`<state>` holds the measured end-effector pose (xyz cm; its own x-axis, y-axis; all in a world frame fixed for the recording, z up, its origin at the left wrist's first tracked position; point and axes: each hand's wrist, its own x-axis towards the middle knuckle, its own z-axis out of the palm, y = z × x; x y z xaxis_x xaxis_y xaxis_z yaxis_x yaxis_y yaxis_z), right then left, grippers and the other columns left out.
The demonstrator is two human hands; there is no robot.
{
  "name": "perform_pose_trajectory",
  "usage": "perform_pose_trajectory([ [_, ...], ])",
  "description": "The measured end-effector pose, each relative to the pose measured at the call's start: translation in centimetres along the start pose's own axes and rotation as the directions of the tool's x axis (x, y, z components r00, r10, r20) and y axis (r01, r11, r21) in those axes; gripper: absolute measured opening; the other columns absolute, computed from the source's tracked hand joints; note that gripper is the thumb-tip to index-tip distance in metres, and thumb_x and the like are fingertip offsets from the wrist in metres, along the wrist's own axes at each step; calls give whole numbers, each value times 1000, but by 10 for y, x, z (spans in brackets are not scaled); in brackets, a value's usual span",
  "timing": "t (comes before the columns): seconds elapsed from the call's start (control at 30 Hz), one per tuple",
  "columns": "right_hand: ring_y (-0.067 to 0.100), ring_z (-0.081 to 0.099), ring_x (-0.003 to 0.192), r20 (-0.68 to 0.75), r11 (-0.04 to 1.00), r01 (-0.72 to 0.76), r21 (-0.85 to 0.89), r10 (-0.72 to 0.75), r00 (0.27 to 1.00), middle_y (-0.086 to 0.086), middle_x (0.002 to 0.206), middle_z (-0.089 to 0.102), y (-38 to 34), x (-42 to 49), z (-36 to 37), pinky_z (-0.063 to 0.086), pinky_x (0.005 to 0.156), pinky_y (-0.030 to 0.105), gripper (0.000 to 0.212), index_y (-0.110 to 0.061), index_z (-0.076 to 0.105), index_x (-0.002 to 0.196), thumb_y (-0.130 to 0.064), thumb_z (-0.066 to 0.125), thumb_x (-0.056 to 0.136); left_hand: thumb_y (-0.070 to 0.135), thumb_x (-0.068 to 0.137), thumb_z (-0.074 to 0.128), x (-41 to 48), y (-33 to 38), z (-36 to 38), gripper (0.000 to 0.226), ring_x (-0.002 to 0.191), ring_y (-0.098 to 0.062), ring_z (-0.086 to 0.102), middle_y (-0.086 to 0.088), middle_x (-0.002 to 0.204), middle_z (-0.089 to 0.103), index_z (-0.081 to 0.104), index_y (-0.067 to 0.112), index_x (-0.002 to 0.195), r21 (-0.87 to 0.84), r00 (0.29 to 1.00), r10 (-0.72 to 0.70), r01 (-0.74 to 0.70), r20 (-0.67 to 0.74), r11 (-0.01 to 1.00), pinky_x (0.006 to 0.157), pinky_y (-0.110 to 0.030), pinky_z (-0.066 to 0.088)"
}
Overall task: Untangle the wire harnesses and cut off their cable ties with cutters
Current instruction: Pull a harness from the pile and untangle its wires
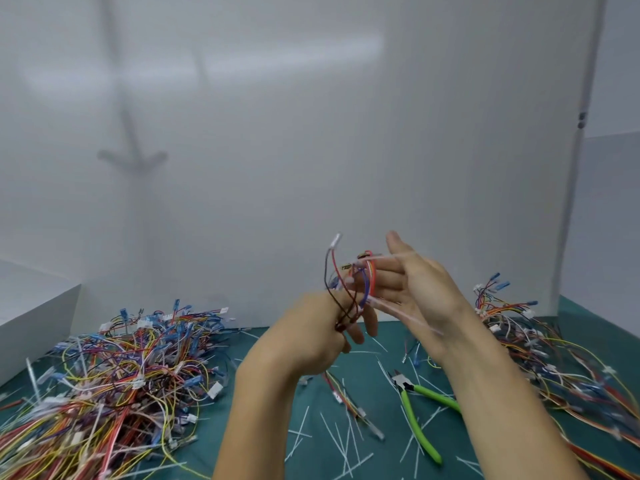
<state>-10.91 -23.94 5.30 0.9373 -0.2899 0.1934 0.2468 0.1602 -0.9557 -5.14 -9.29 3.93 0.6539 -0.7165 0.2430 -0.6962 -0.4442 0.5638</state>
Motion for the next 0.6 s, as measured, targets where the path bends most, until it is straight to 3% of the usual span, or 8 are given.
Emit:
perform_pose_trajectory([
  [0.1,22,71,74,-81,996,41,75,-34,996,19,96,75,6,3,3,59,70,30,29,1,71,95,-27,63,94,-8,86,42,2,-3,7,48,77,-6,62,0,91,68,71,28,95,23,997,-3,1,80,1000,70,-22,52],
  [0.2,17,68,75,-12,991,102,91,-102,995,16,95,76,10,3,1,58,71,24,7,-6,71,84,-9,67,88,-9,80,61,1,-14,6,52,91,-3,61,7,100,65,68,35,107,2,993,-64,64,104,998,83,-22,52],
  [0.27,16,70,80,51,988,124,91,-129,990,14,95,77,10,3,-2,59,71,22,6,-9,72,84,-4,69,84,-7,77,71,-4,-24,-1,57,97,7,62,21,100,67,65,37,113,-88,989,-89,100,117,991,88,-14,49],
  [0.33,19,72,81,97,985,138,104,-148,984,16,97,76,10,3,-4,59,69,24,16,-7,73,91,-4,71,76,-16,81,59,-12,-30,-11,59,96,12,63,25,97,71,66,37,106,-207,991,-62,86,121,975,88,-12,48],
  [0.43,23,74,79,124,986,147,80,-156,980,14,96,76,12,4,-4,60,66,28,22,-5,72,94,6,71,74,-26,78,33,-17,-34,-24,67,99,-4,70,10,98,77,71,26,95,-324,981,-162,119,-109,939,93,-28,50],
  [0.53,26,74,82,139,991,131,30,-134,981,12,93,74,15,4,-4,61,66,31,21,-4,71,91,13,68,80,-21,80,29,-15,-29,-32,52,87,-17,74,0,82,77,70,12,83,-525,826,-343,68,-447,848,82,-29,55],
  [0.6,27,72,87,164,990,127,-62,-115,980,14,96,70,16,2,-2,61,68,34,23,-9,72,88,13,69,81,-16,84,30,-14,-21,-36,49,87,-15,73,0,81,75,70,13,84,-572,756,-365,-15,-543,820,77,-28,57],
])
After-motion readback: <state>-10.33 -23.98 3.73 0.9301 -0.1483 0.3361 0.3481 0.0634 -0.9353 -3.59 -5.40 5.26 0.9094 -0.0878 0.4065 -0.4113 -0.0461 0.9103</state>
